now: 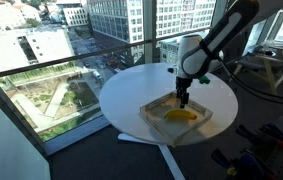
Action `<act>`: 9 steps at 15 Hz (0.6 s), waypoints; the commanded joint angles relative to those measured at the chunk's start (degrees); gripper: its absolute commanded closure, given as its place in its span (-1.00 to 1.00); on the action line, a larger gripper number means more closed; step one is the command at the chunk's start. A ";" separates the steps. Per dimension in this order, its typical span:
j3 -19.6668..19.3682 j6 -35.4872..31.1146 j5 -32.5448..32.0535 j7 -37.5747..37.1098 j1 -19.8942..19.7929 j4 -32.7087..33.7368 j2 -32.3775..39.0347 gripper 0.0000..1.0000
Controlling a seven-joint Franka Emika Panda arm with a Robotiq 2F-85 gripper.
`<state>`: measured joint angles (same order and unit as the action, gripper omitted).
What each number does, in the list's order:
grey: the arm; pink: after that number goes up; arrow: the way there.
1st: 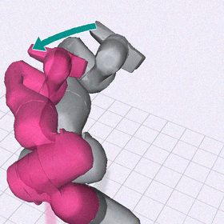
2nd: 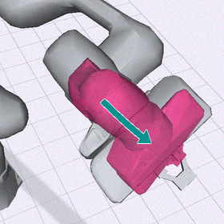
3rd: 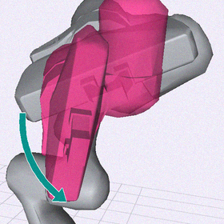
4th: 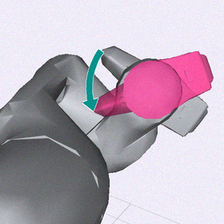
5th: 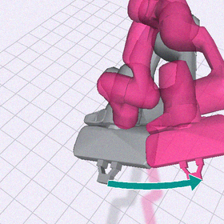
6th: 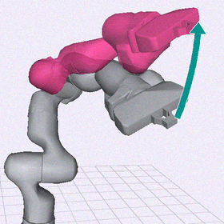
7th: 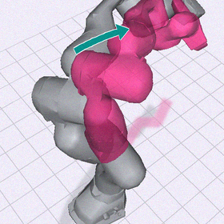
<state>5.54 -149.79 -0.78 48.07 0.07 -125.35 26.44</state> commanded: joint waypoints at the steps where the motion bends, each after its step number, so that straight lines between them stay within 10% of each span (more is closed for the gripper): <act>1: 1.35 0.16 -1.21 -0.87 -1.42 0.12 0.07 -1.00; 9: 1.26 -0.11 -1.88 -1.43 -0.94 -0.03 0.20 -1.00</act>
<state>5.96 -149.79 -0.79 48.07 -0.02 -125.44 26.79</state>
